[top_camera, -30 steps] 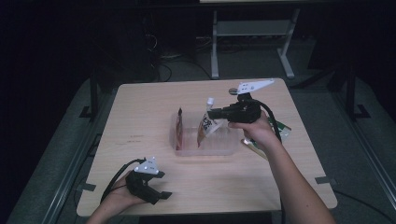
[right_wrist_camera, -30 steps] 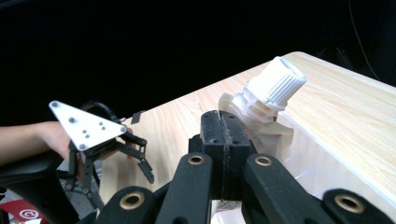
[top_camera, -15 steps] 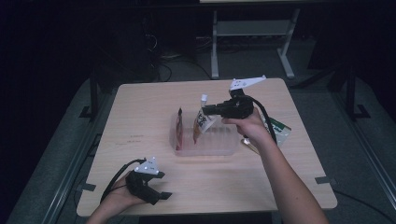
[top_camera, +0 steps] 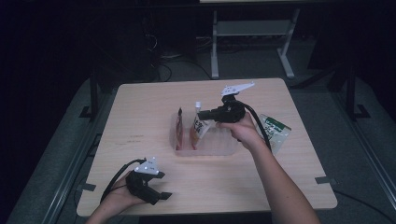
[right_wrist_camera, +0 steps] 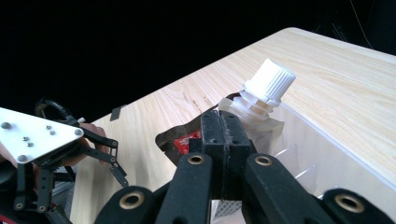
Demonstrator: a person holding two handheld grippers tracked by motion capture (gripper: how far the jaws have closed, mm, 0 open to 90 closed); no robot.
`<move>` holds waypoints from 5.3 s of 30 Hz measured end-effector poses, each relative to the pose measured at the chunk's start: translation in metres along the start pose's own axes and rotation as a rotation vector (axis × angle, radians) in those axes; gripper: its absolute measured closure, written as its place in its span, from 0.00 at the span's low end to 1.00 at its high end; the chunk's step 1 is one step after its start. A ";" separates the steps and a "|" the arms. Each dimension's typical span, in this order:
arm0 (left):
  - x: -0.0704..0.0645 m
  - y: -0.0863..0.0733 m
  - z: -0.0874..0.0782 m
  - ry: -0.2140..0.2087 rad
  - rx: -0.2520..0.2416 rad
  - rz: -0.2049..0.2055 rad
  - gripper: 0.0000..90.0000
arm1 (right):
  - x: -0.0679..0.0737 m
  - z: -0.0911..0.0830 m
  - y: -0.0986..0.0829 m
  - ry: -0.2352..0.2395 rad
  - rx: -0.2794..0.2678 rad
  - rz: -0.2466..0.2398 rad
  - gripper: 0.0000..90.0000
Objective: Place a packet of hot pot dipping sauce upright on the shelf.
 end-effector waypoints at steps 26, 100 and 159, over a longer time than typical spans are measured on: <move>0.000 0.001 0.001 -0.002 0.011 0.005 0.22 | 0.024 -0.022 -0.002 -0.093 0.050 -0.077 0.53; -0.002 0.001 0.004 -0.011 0.027 -0.003 0.22 | -0.079 -0.116 -0.146 -0.597 0.373 0.144 1.00; -0.001 0.000 0.006 -0.023 0.042 -0.003 0.22 | -0.110 -0.128 -0.144 -0.616 0.349 0.141 1.00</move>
Point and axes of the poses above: each handheld gripper's, and its own axes: z roughly forward along the jaws, y roughly out of its top, x roughly to its left, the point moved 1 cm from there along z, roughly forward along the jaws, and after that the axes turned 5 degrees about y, right-handed, at the moved point
